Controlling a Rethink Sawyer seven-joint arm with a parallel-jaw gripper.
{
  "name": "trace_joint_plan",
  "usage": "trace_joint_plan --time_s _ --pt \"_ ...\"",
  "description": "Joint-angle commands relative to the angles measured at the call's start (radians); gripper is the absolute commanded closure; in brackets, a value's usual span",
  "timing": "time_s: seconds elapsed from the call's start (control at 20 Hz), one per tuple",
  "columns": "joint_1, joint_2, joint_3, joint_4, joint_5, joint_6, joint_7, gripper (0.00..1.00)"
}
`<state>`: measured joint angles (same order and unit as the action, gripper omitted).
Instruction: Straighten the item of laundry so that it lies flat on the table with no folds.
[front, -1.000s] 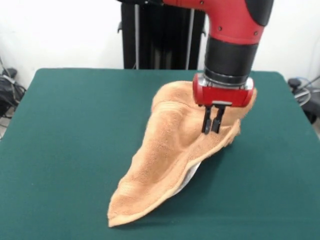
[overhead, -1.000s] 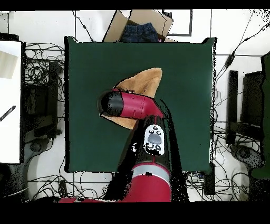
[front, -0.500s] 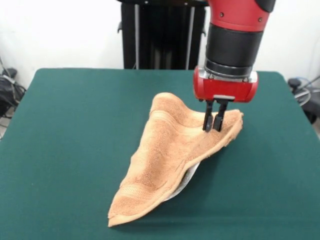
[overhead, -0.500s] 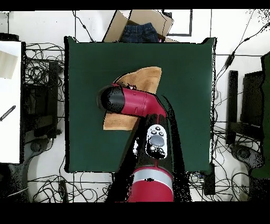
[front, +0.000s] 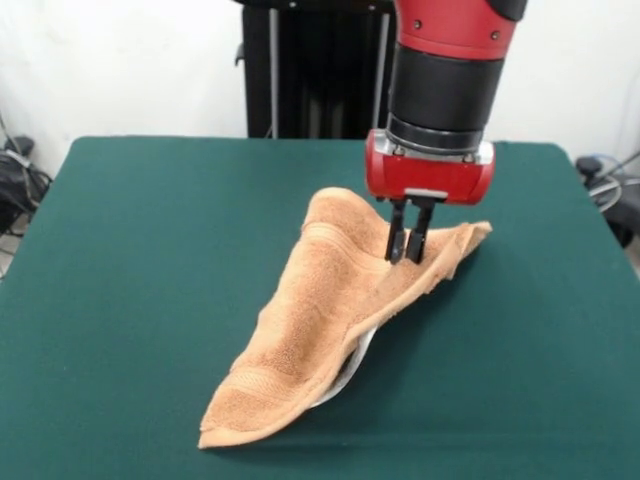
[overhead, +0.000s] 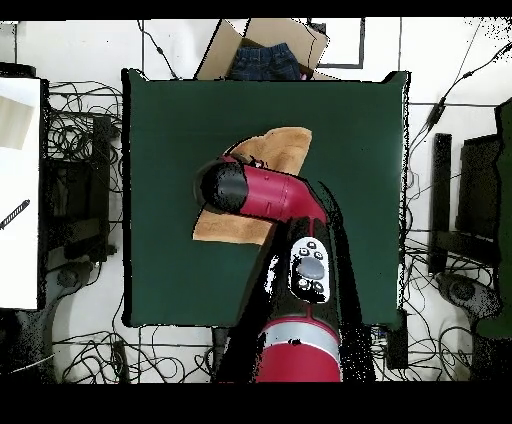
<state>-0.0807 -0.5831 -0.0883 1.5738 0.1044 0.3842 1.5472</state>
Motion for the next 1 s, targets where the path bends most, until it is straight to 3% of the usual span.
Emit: trace_joint_plan --time_s 0.05,0.6,1.0 --pt "-0.006 0.057 0.055 0.085 0.04 -0.144 0.266 1.0" --pt "0.14 0.139 -0.038 0.077 0.145 -0.228 0.371 1.0" --pt "0.164 0.149 -0.049 0.087 0.205 -0.256 0.368 1.0"
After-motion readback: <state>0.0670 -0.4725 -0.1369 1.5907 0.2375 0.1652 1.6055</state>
